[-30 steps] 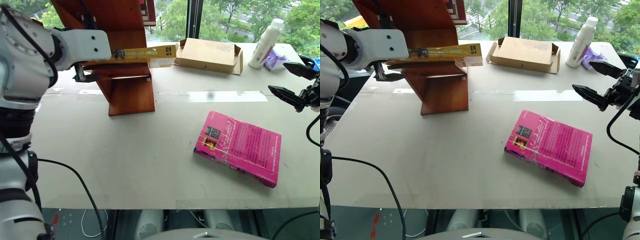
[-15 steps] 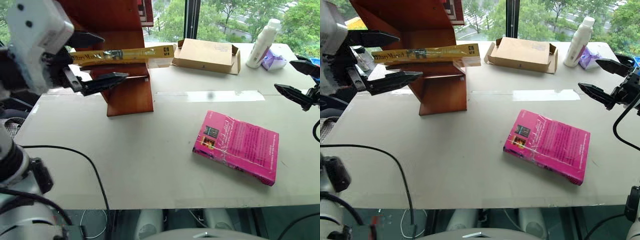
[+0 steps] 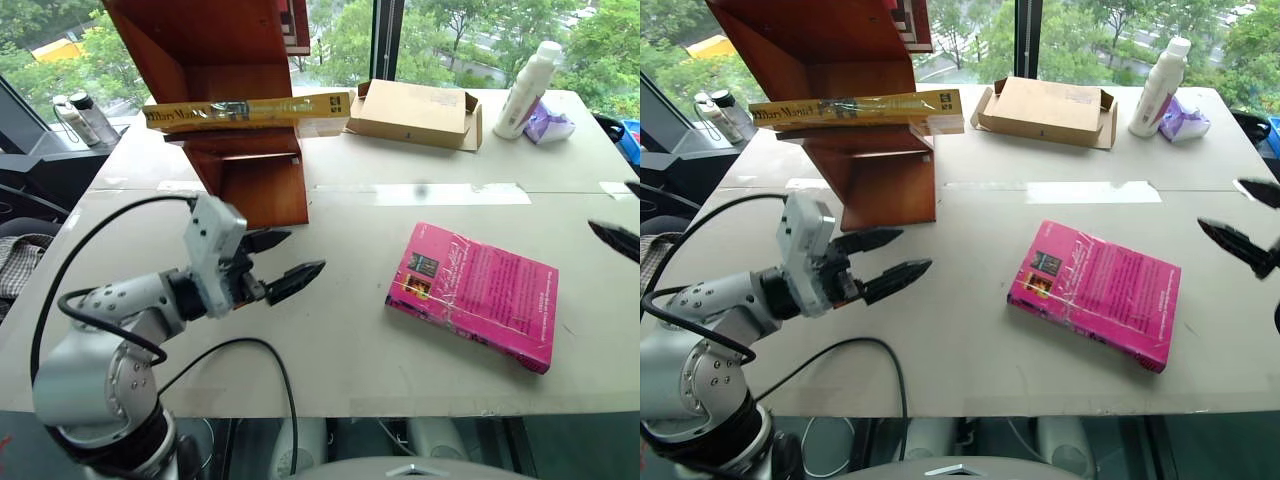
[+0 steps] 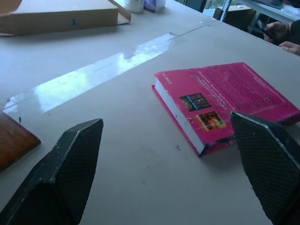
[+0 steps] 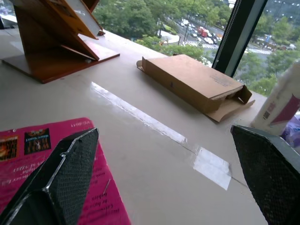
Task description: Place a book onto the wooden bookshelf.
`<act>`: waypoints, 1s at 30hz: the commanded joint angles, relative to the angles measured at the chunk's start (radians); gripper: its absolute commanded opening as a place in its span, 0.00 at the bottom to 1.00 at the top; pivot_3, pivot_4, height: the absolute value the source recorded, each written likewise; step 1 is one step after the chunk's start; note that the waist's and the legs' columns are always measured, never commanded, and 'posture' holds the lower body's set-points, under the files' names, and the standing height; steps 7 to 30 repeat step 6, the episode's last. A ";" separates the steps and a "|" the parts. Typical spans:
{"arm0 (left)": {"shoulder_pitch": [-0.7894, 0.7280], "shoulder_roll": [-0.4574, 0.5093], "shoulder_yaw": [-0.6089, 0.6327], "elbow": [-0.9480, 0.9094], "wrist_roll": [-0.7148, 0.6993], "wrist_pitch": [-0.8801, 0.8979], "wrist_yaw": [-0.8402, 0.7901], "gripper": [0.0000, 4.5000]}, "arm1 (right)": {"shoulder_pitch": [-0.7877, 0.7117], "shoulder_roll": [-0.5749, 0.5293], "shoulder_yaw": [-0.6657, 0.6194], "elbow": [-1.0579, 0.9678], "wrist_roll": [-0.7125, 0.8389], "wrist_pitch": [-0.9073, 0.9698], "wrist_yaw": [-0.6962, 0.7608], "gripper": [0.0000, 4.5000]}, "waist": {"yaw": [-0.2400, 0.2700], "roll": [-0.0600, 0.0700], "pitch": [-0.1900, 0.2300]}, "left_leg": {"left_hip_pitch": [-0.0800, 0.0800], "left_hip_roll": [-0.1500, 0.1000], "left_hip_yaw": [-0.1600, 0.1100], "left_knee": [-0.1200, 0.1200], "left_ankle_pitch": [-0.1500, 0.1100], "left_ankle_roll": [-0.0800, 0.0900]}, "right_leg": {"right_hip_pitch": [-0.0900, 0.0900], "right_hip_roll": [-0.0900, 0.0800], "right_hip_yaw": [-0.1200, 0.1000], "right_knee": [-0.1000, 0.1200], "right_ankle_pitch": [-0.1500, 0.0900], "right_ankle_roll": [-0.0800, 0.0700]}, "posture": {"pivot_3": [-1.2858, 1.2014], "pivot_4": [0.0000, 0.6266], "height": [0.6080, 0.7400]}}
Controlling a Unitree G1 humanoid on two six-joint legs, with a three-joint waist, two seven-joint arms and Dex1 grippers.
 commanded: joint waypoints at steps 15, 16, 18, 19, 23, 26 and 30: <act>0.199 0.116 -0.001 0.256 -0.025 -0.384 -0.029 0.99 | 0.252 0.001 -0.169 -0.025 -0.010 0.006 0.023 1.00 | 0.003 0.000 -0.001 | -0.002 0.001 -0.002 0.000 0.000 0.000 | 0.002 -0.007 -0.001 -0.009 0.000 -0.001 | 0.52 0.24 0.95; 0.199 0.116 -0.001 0.256 -0.025 -0.384 -0.029 0.99 | 0.252 0.001 -0.169 -0.025 -0.010 0.006 0.023 1.00 | 0.003 0.000 -0.001 | -0.002 0.001 -0.002 0.000 0.000 0.000 | 0.002 -0.007 -0.001 -0.009 0.000 -0.001 | 0.52 0.24 0.95; 0.199 0.116 -0.001 0.256 -0.025 -0.384 -0.029 0.99 | 0.252 0.001 -0.169 -0.025 -0.010 0.006 0.023 1.00 | 0.003 0.000 -0.001 | -0.002 0.001 -0.002 0.000 0.000 0.000 | 0.002 -0.007 -0.001 -0.009 0.000 -0.001 | 0.52 0.24 0.95; 0.199 0.116 -0.001 0.256 -0.025 -0.384 -0.029 0.99 | 0.252 0.001 -0.169 -0.025 -0.010 0.006 0.023 1.00 | 0.003 0.000 -0.001 | -0.002 0.001 -0.002 0.000 0.000 0.000 | 0.002 -0.007 -0.001 -0.009 0.000 -0.001 | 0.52 0.24 0.95; 0.199 0.116 -0.001 0.256 -0.025 -0.384 -0.029 0.99 | 0.252 0.001 -0.169 -0.025 -0.010 0.006 0.023 1.00 | 0.003 0.000 -0.001 | -0.002 0.001 -0.002 0.000 0.000 0.000 | 0.002 -0.007 -0.001 -0.009 0.000 -0.001 | 0.52 0.24 0.95; 0.199 0.116 -0.001 0.256 -0.025 -0.384 -0.029 0.99 | 0.252 0.001 -0.169 -0.025 -0.010 0.006 0.023 1.00 | 0.003 0.000 -0.001 | -0.002 0.001 -0.002 0.000 0.000 0.000 | 0.002 -0.007 -0.001 -0.009 0.000 -0.001 | 0.52 0.24 0.95; 0.199 0.116 -0.001 0.256 -0.025 -0.384 -0.029 0.99 | 0.252 0.001 -0.169 -0.025 -0.010 0.006 0.023 1.00 | 0.003 0.000 -0.001 | -0.002 0.001 -0.002 0.000 0.000 0.000 | 0.002 -0.007 -0.001 -0.009 0.000 -0.001 | 0.52 0.24 0.95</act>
